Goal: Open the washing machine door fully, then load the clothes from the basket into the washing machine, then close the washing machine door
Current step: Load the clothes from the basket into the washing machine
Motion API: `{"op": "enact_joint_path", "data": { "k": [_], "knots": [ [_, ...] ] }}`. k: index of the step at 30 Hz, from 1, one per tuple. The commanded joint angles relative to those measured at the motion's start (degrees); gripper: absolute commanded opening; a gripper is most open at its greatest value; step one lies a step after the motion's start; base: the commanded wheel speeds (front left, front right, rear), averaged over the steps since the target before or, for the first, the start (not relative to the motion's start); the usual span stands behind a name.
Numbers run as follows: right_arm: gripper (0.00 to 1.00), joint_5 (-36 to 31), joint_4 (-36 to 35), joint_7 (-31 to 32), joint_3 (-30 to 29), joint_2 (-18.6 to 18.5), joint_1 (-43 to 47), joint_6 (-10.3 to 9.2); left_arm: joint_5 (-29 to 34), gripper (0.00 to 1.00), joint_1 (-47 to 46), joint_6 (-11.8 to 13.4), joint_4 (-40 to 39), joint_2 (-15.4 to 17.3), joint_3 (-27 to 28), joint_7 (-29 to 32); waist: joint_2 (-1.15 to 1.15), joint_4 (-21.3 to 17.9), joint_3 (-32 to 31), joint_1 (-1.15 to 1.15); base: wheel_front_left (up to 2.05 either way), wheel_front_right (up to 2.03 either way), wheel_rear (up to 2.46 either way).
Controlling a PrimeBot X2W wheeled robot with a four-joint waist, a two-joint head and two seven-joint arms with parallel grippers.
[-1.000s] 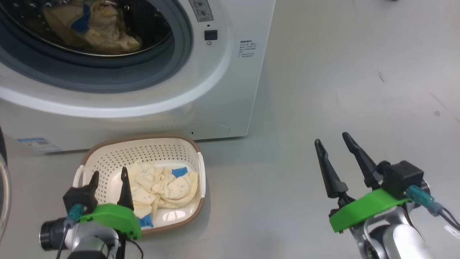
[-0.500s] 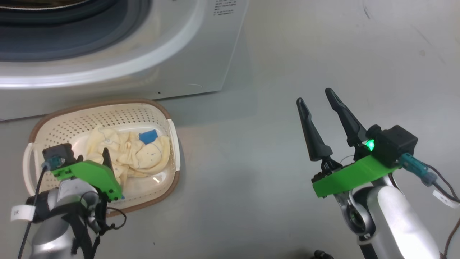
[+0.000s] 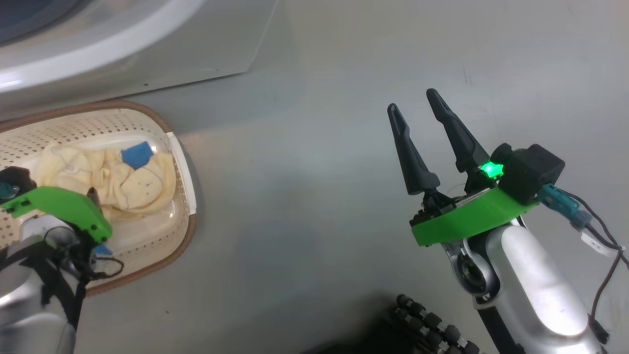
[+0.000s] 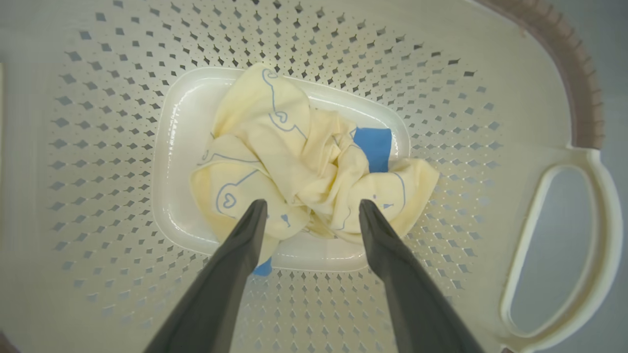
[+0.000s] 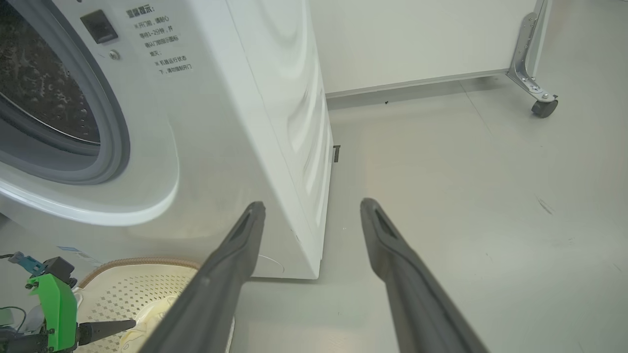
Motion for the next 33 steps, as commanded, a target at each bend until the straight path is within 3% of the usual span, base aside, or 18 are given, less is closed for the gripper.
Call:
{"op": "enact_joint_path", "data": {
  "k": [1,12,22,30,32,33],
  "knots": [
    [1.00,0.65,-1.31,-0.52,1.09,-0.42,-0.11,0.24,-0.22,1.00,-0.42,-0.10,-0.14,2.45,1.55,0.22,0.00,-2.28,2.69,-0.01,0.00,0.00,0.00],
    [1.00,3.05,-1.57,-1.10,3.27,-0.42,-3.17,0.24,-1.62,1.00,-5.80,-0.51,3.80,5.41,2.38,3.67,0.00,-4.87,9.25,-0.01,0.00,0.00,0.00],
    [1.00,4.49,-3.37,-1.12,4.86,-0.42,-4.49,0.24,0.61,1.00,-9.64,3.07,5.80,8.21,0.34,5.08,0.00,-7.16,14.30,-0.01,0.00,0.00,0.00],
    [1.00,4.92,-4.20,-1.12,4.42,-0.42,-4.37,0.24,3.96,0.98,-10.74,5.75,6.83,7.76,-3.37,5.70,0.00,-7.52,16.19,-0.01,0.00,0.00,0.00],
    [1.00,4.86,-4.31,-1.12,4.21,-0.42,-4.25,0.24,4.31,0.45,-10.86,6.37,7.04,7.55,-3.83,5.66,0.00,-7.41,16.32,-0.01,0.00,0.00,0.00],
    [1.00,4.85,-4.34,-1.12,4.11,-0.42,-4.22,0.24,4.33,0.24,-10.95,6.41,7.13,7.47,-3.94,5.75,0.00,-7.37,16.36,-0.01,0.00,0.00,0.00]
  ]
}}
